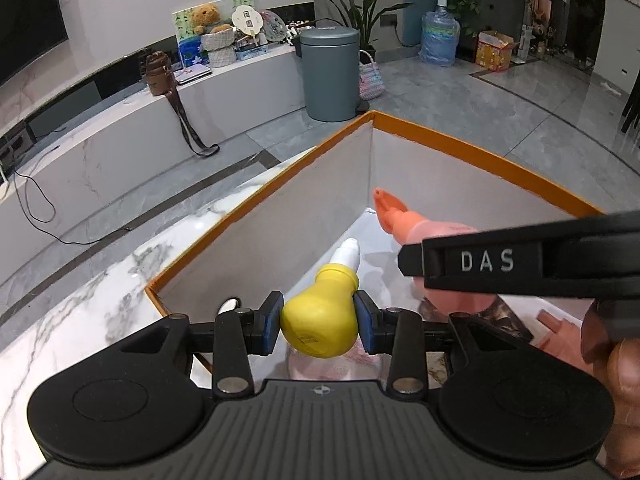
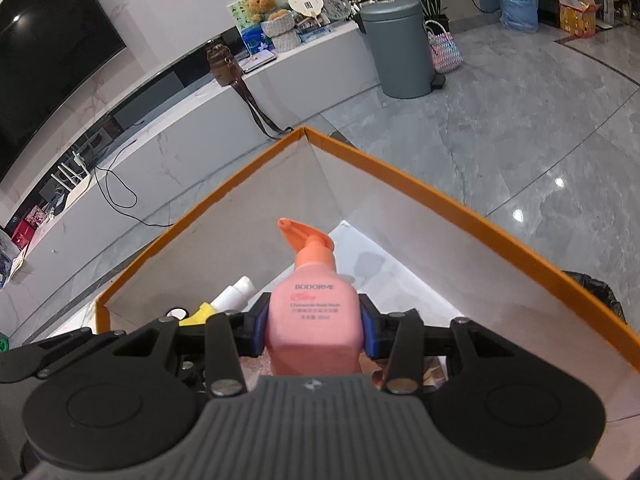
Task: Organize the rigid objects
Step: 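Carry the yellow bottle and pink pump bottle over the orange box with both tools, then open the right tool to drop the pump bottle while the left tool releases the yellow bottle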
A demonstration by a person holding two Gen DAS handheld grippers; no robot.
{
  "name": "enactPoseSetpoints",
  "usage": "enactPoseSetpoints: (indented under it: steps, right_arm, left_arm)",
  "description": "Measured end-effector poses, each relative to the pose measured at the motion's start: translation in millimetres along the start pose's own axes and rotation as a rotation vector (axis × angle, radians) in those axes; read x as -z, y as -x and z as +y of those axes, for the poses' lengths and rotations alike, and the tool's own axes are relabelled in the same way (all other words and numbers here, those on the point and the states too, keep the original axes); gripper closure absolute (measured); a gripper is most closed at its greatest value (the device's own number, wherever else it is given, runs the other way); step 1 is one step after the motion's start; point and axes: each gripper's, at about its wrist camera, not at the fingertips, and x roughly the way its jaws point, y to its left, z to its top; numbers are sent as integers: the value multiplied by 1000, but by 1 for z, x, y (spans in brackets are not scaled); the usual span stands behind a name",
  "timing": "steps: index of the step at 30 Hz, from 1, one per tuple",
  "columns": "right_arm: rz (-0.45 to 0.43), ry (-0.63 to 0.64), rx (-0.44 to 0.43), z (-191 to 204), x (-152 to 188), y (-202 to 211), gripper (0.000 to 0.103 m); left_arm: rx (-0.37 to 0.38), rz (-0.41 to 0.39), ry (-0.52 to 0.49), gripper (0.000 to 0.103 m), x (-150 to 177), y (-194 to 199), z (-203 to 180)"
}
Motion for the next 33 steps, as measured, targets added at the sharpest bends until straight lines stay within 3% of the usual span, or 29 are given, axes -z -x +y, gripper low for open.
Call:
enactPoseSetpoints:
  steps: [6, 11, 33]
  right_arm:
    - [8, -20, 5, -2, -2, -12, 58]
    - [-8, -49, -7, -5, -3, -10, 55]
    - [-55, -24, -3, -8, -4, 24, 54]
  left_arm:
    - [-6, -14, 24, 58, -2, -1, 3]
    - [4, -30, 34, 40, -4, 3, 4]
    - [46, -115, 74, 39, -13, 34, 5]
